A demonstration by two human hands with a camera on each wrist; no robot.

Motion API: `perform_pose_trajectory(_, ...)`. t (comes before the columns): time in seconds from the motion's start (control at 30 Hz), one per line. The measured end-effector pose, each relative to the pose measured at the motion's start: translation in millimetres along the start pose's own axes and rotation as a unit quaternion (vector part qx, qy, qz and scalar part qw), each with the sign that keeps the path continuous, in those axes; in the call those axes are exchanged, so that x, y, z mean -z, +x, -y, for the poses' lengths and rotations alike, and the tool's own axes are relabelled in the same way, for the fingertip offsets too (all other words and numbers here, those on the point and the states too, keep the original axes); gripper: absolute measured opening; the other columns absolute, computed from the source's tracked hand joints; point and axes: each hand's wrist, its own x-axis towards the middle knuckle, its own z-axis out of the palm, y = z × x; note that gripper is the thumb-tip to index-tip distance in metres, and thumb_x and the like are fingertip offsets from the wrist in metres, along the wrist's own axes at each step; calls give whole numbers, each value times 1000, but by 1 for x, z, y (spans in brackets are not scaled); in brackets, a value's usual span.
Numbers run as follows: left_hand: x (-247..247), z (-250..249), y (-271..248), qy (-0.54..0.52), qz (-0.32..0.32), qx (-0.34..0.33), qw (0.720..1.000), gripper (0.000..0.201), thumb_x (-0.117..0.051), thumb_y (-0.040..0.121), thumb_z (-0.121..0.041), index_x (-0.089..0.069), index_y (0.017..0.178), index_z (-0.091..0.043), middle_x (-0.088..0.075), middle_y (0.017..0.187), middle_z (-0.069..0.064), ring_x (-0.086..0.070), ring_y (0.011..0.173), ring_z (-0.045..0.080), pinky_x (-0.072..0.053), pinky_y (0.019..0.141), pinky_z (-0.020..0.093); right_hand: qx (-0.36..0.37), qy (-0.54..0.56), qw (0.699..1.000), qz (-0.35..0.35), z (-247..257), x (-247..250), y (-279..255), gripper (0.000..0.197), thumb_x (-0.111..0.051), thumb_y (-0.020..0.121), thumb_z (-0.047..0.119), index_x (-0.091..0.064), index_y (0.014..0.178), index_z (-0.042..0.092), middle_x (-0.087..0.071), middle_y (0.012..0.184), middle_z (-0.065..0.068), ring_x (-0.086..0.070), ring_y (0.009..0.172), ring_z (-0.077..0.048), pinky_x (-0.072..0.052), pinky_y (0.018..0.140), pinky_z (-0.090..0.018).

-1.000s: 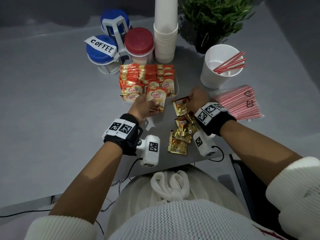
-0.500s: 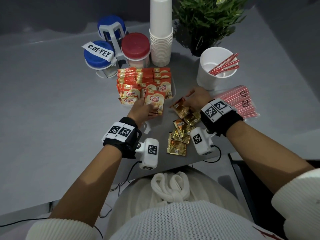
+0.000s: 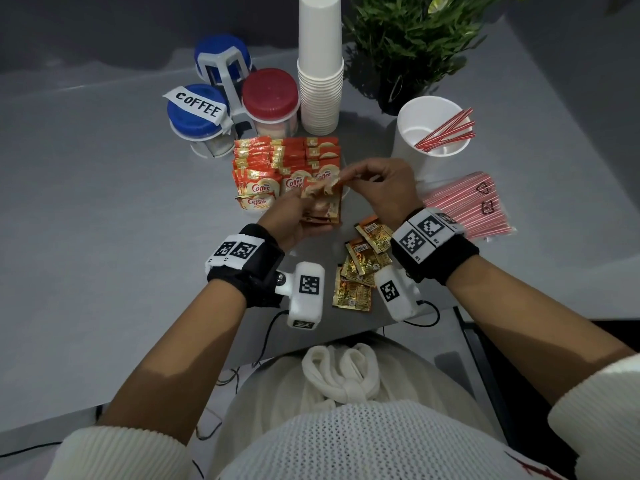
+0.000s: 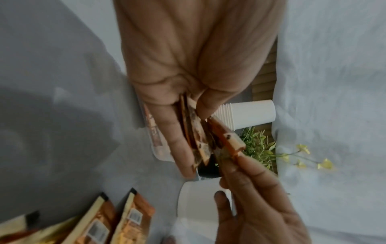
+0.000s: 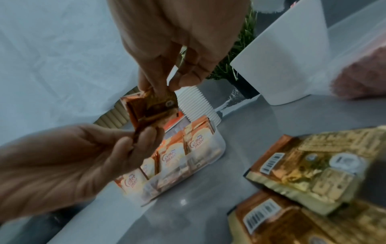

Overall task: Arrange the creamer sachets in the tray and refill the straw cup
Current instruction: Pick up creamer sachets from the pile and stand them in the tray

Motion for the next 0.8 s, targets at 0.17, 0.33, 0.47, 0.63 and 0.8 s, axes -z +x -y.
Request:
perform_pose_trajectory(0.17,4,-6,0,-66,-12,-27,997,25,-26,102,-20,-47,110,-9,-65,93,11,-70,65,20,-56,55,24,35,2,999,11,-6,0,-2,19,-63,76,-9,-70,82,7,-67,84,-2,-63,75,10,-52,76,-14)
perform_pose_trajectory(0.33,3,-2,1,-34,-17,-52,998,22,-41,98,-19,-47,115,-8,-63,102,11,-70,70,17,-57,56,22,48,-43,998,28,-10,1,-1,16,-59,75,-15,-71,73,-5,-65,82,-1,-60,73,15,-47,71,-5)
perform_pose_trajectory(0.47,2,2,3,-14,-43,-93,995,42,-51,91,-2,-40,131,-5,-60,104,5,-63,87,19,-58,59,25,-26,-31,999,14,-7,3,2,17,-58,82,-4,-68,82,9,-68,85,0,-62,79,-3,-53,76,-21)
perform_pose_trajectory(0.63,-1,-1,5,9,-78,-137,987,42,-53,91,-4,-40,130,-10,-58,113,7,-61,97,23,-56,64,26,-219,79,971,56,-4,1,9,20,-71,79,26,-62,92,13,-64,87,0,-60,78,-13,-49,69,-25)
perform_pose_trajectory(0.8,-3,-3,9,47,-86,-152,984,37,-50,94,-12,-40,130,-11,-56,115,8,-61,91,20,-56,63,26,-198,81,975,66,14,-9,11,14,-60,85,5,-52,76,12,-59,80,-6,-54,68,-13,-42,58,-22)
